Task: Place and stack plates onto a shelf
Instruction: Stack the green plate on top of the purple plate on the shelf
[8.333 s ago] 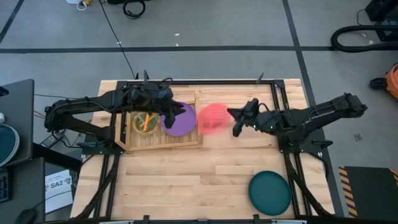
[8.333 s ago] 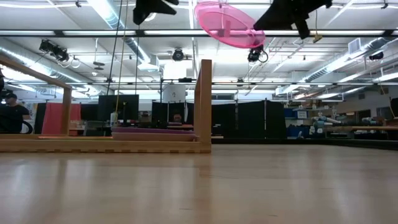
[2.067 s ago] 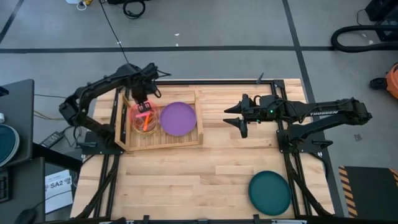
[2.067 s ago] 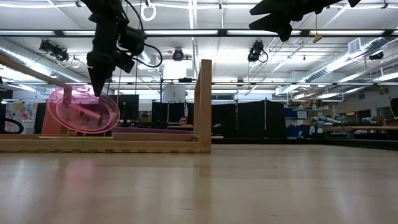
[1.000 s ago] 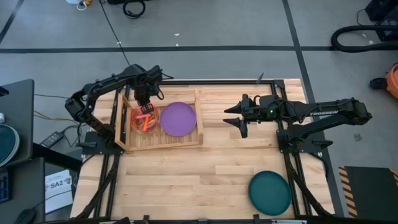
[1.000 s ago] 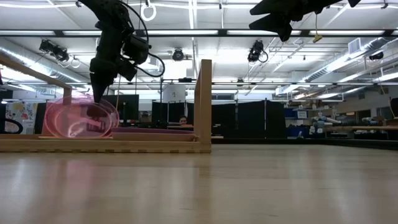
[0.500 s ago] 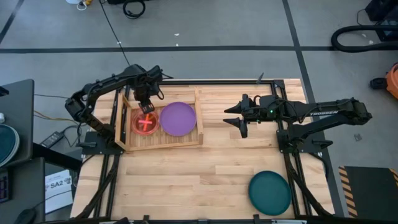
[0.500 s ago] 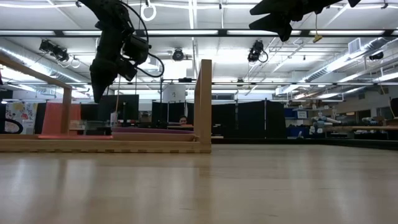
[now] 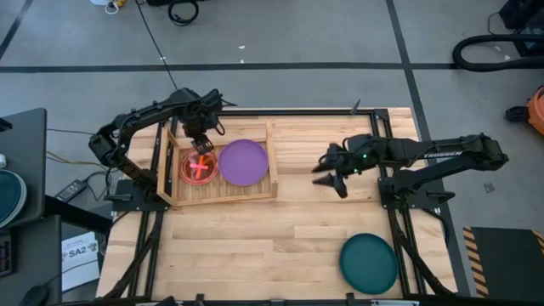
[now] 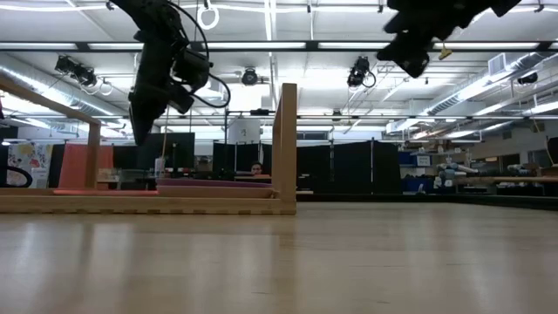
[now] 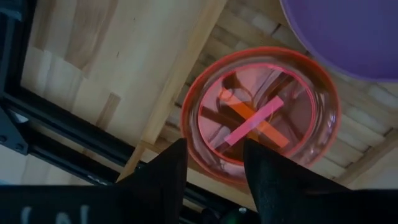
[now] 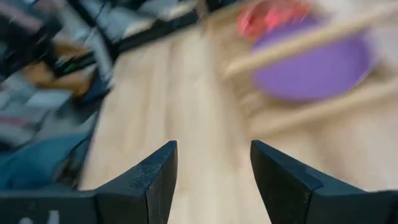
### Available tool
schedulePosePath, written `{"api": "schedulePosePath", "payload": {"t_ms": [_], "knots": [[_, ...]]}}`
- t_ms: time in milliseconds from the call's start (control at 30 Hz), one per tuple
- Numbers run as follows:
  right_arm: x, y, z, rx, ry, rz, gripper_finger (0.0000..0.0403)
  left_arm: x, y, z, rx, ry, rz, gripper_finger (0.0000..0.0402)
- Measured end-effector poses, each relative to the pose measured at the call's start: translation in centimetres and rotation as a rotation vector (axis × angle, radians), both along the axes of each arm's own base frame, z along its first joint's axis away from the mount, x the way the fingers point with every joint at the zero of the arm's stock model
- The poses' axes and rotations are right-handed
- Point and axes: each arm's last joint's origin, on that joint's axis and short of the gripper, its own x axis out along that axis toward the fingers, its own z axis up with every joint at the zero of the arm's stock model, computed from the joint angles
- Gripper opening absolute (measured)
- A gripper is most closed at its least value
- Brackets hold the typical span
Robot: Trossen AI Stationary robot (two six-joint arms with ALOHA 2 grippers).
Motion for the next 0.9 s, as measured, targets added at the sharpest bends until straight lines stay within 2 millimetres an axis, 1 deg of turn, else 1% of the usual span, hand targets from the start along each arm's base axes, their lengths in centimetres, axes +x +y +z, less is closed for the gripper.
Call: {"api": "schedulePosePath", "payload": {"t_ms": [67,167,333,433,533,633,733,900], "knots": [[-0.3,0.6,-0.5,0.059,0.067,0.049,0.0209,0.1,0.1,0.0,0.011,-0.012,0.002,0.0162],[-0.8,1.9,-1.1,0.103,0.157,0.092,0.0209,0.2,0.1,0.0,0.016,-0.017,0.007,0.0162],[-1.6,5.0,-1.5,0.124,0.226,0.177,0.0209,0.2,0.1,0.0,0.016,-0.017,0.007,0.0162],[-2.3,7.1,-1.6,0.097,0.243,0.225,0.0209,0.2,0.2,0.0,0.017,-0.019,0.008,0.0162],[-3.4,8.7,-2.0,0.058,0.299,0.224,0.0209,0.2,0.2,0.0,0.018,-0.019,0.014,0.0162],[-4.7,10.0,-2.6,0.056,0.371,0.187,0.0209,0.2,0.2,0.0,0.02,-0.02,0.028,0.0162],[-5.7,11.2,-3.8,0.087,0.429,0.164,0.0209,0.2,0.2,0.0,0.02,-0.021,0.032,0.0162],[-7.0,12.8,-6.6,0.099,0.562,0.149,0.0208,0.2,0.2,0.0,0.023,-0.024,0.032,0.0162]]}}
